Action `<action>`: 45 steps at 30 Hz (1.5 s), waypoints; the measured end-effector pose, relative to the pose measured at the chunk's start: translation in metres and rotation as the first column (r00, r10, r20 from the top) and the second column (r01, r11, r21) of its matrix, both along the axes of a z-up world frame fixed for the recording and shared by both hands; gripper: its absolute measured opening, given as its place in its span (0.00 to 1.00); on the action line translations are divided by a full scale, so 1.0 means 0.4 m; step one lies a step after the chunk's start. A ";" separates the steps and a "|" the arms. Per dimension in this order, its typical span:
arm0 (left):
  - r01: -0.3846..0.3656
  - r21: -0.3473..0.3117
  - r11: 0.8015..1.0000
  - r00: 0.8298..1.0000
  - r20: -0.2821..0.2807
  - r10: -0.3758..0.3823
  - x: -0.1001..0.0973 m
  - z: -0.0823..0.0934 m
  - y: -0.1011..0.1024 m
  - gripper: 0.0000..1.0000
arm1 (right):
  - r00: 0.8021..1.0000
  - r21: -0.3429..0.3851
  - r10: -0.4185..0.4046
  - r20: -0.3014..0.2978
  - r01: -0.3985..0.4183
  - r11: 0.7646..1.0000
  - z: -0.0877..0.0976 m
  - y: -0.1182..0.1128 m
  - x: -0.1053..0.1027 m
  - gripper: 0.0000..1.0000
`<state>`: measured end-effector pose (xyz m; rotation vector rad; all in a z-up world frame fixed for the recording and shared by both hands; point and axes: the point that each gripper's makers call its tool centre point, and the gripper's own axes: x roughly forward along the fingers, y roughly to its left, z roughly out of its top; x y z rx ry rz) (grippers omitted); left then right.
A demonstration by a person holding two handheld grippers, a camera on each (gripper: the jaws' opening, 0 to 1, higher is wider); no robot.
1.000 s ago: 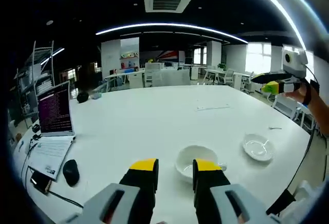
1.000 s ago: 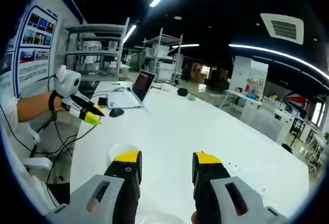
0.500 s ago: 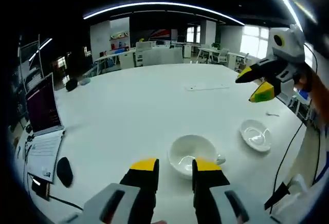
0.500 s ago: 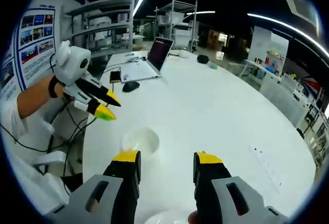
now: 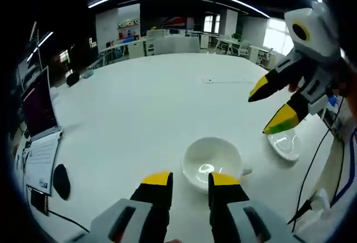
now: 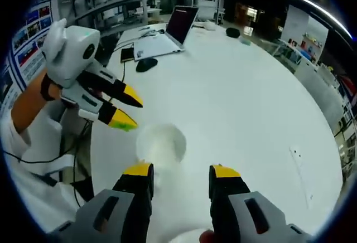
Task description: Tidy tabletop coffee trays, cups and spoons，present forward
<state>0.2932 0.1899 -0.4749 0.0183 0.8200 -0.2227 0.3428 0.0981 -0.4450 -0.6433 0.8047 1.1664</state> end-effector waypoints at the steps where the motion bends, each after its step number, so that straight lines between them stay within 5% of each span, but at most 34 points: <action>1: 0.003 0.008 1.000 1.000 0.003 -0.003 0.000 -0.003 0.001 0.27 | 1.000 -0.012 0.001 -0.003 -0.001 1.000 -0.006 0.002 0.000 0.40; 24: -0.006 0.030 1.000 0.993 -0.122 0.010 0.044 -0.090 0.033 0.23 | 0.986 -0.178 -0.108 -0.125 0.085 0.980 -0.172 0.033 0.023 0.29; 31: -0.042 -0.016 0.999 0.988 -0.151 0.039 0.052 -0.101 0.022 0.20 | 0.983 -0.203 -0.130 -0.129 0.102 0.974 -0.192 0.038 0.027 0.16; 45: -0.066 -0.010 0.998 0.982 -0.180 0.064 0.075 -0.113 0.019 0.14 | 0.968 -0.241 -0.189 -0.166 0.146 0.960 -0.212 0.038 0.028 0.12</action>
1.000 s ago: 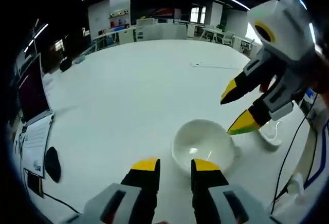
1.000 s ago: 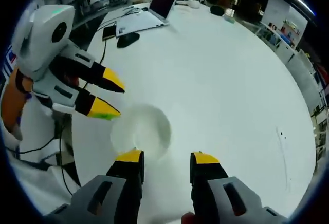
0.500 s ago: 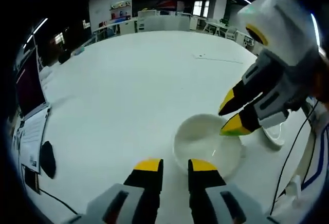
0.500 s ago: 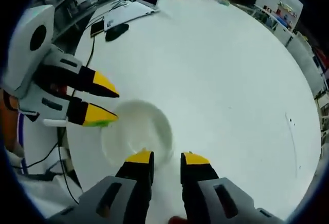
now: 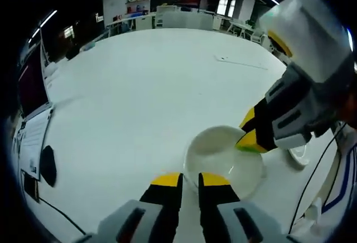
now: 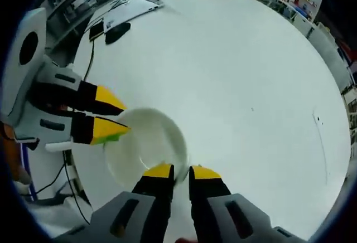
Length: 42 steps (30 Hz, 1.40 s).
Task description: Tidy tabletop coffee trays, cups and spoons，present forward
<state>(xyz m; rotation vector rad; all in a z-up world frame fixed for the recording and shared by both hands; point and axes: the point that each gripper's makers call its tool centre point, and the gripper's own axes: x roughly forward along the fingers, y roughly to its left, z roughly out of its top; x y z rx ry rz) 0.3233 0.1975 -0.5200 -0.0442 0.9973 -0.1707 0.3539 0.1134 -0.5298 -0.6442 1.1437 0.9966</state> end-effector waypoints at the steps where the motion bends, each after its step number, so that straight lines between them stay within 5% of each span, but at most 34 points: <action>1: -0.018 -0.005 1.000 1.000 -0.007 0.018 0.001 -0.001 0.002 0.14 | 1.000 -0.006 -0.025 -0.010 0.025 1.000 0.000 -0.005 -0.003 0.12; 8: -0.091 0.001 0.996 0.995 -0.031 0.091 -0.003 -0.002 0.002 0.11 | 0.990 -0.010 -0.136 -0.022 0.136 0.991 -0.002 -0.006 0.004 0.10; 19: -0.208 0.037 0.978 0.974 -0.082 0.210 -0.029 -0.002 -0.012 0.08 | 0.979 -0.014 -0.202 0.014 0.202 0.979 0.002 -0.010 0.006 0.07; 27: -0.213 0.041 0.976 0.966 -0.142 0.216 -0.041 0.003 -0.028 0.07 | 0.977 -0.032 -0.211 0.030 0.212 0.977 0.011 -0.021 0.011 0.06; 42: -0.233 0.035 0.972 0.948 -0.215 0.235 -0.033 0.002 -0.031 0.05 | 0.963 -0.059 -0.265 -0.050 0.262 0.963 0.002 -0.037 0.005 0.05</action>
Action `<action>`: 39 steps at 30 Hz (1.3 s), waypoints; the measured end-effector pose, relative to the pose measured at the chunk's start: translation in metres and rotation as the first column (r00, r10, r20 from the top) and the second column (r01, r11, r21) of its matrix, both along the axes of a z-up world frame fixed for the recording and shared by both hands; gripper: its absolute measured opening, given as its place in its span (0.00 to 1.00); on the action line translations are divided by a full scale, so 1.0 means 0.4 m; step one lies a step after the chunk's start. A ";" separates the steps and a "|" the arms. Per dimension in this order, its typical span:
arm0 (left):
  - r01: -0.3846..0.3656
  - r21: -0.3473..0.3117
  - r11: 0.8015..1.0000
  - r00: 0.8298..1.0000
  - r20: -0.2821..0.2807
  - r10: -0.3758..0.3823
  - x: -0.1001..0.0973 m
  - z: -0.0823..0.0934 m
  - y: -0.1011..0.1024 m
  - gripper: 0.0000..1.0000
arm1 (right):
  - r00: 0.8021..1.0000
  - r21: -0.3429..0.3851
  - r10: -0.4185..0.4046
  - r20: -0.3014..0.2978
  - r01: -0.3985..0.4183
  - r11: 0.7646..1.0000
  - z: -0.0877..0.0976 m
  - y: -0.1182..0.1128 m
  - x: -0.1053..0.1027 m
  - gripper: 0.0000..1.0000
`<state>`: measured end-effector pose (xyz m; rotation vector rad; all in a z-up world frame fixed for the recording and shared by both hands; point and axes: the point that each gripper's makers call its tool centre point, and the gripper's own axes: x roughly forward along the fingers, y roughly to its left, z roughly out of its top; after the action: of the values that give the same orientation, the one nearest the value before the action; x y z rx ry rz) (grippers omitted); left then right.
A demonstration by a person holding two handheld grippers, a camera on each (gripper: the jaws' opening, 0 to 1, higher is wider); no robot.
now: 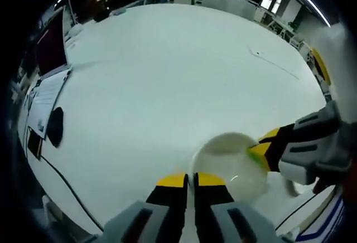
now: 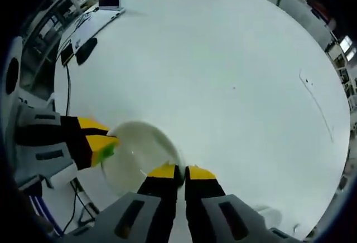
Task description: Tidy tabletop coffee trays, cups and spoons，present forward
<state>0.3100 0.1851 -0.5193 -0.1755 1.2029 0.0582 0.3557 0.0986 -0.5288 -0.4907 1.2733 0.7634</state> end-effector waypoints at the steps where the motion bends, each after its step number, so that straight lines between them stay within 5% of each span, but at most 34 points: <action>1: 0.007 0.000 1.000 1.000 -0.009 -0.007 -0.002 0.000 -0.005 0.05 | 1.000 -0.003 0.000 -0.004 0.000 1.000 0.000 -0.001 0.002 0.04; 17: 0.108 -0.003 0.994 0.994 -0.007 -0.108 0.049 0.053 -0.110 0.05 | 0.997 -0.003 -0.071 -0.014 0.071 0.997 0.048 -0.112 0.025 0.04; 31: 0.276 0.003 0.961 0.961 0.004 -0.276 0.079 0.090 -0.363 0.05 | 0.978 -0.023 -0.207 -0.013 0.207 0.978 0.070 -0.274 0.018 0.04; 39: 0.339 -0.007 0.941 0.941 -0.009 -0.340 0.076 0.089 -0.460 0.05 | 0.968 -0.042 -0.250 -0.016 0.249 0.968 0.070 -0.298 0.002 0.04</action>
<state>0.3404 0.0013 -0.4838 0.0305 1.2291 -0.2467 0.3565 -0.0208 -0.5010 -0.3459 1.3427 0.5336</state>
